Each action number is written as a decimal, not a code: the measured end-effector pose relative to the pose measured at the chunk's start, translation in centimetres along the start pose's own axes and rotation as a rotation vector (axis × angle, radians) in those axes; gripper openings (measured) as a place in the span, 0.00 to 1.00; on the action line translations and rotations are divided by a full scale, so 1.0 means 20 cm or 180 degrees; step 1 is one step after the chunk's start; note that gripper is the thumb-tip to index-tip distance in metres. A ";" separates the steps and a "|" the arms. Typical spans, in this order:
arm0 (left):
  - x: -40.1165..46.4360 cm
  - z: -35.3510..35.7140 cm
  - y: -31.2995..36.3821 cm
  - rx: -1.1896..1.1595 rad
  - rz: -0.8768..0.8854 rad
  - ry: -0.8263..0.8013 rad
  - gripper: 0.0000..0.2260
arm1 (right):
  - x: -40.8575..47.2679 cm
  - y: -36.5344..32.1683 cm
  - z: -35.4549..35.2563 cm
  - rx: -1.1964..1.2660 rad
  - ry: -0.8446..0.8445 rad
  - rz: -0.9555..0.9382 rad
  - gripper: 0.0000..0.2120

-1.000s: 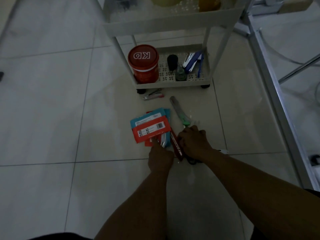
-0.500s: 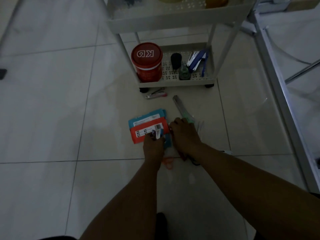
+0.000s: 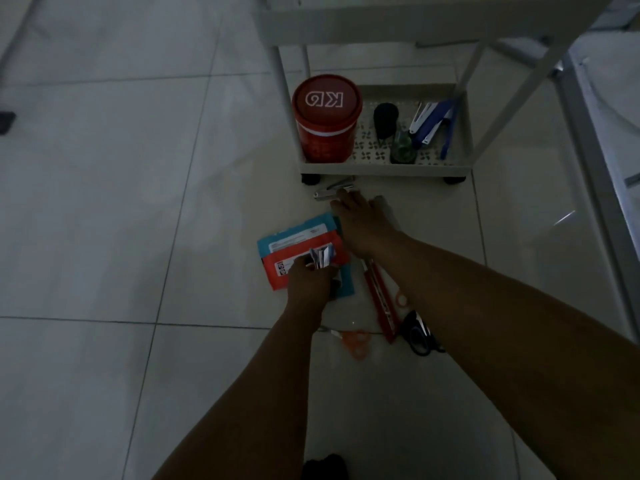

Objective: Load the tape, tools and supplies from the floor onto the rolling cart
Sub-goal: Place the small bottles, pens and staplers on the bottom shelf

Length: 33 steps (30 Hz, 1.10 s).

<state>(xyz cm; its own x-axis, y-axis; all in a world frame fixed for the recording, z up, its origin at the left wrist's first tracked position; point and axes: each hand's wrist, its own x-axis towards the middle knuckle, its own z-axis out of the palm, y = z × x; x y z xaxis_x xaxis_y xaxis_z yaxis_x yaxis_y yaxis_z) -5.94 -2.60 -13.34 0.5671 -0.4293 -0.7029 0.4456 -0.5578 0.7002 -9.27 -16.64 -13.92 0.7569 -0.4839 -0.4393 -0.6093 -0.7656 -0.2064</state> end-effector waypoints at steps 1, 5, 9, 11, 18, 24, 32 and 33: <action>0.01 0.01 0.01 -0.0027 -0.0020 -0.0016 0.11 | 0.01 0.01 0.00 -0.0076 -0.0013 -0.0005 0.33; 0.03 0.05 0.05 0.0029 -0.0002 -0.0086 0.13 | 0.01 0.05 -0.03 -0.0398 0.0446 0.0006 0.31; 0.05 0.10 0.08 -0.0193 -0.0095 -0.0069 0.19 | -0.01 0.10 -0.04 -0.0529 0.0597 0.0245 0.23; 0.07 0.14 0.11 -0.0271 -0.0163 -0.0052 0.23 | -0.02 0.14 -0.03 -0.0531 0.0623 0.0324 0.21; 0.05 0.26 0.16 -0.0269 -0.0105 -0.0146 0.15 | -0.15 0.27 0.02 -0.0206 0.0825 0.0231 0.18; 0.07 0.43 0.29 -0.0794 0.0102 -0.0286 0.24 | -0.20 0.33 -0.10 0.2715 0.1518 0.0977 0.10; 0.13 0.61 0.55 -0.0434 0.0919 -0.0999 0.22 | -0.17 0.49 -0.33 0.3786 0.2173 0.1465 0.14; 0.14 0.63 0.58 -0.0351 0.0985 -0.1065 0.22 | -0.16 0.50 -0.34 0.3799 0.2122 0.1522 0.14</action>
<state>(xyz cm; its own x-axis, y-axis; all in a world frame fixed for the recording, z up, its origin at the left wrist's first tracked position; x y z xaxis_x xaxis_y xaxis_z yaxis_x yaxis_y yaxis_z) -7.86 -19.16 -8.88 0.4386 -0.7791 -0.4480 0.3720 -0.2965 0.8796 -16.28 -25.68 -8.62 0.1928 -0.9458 -0.2614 -0.4088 0.1648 -0.8976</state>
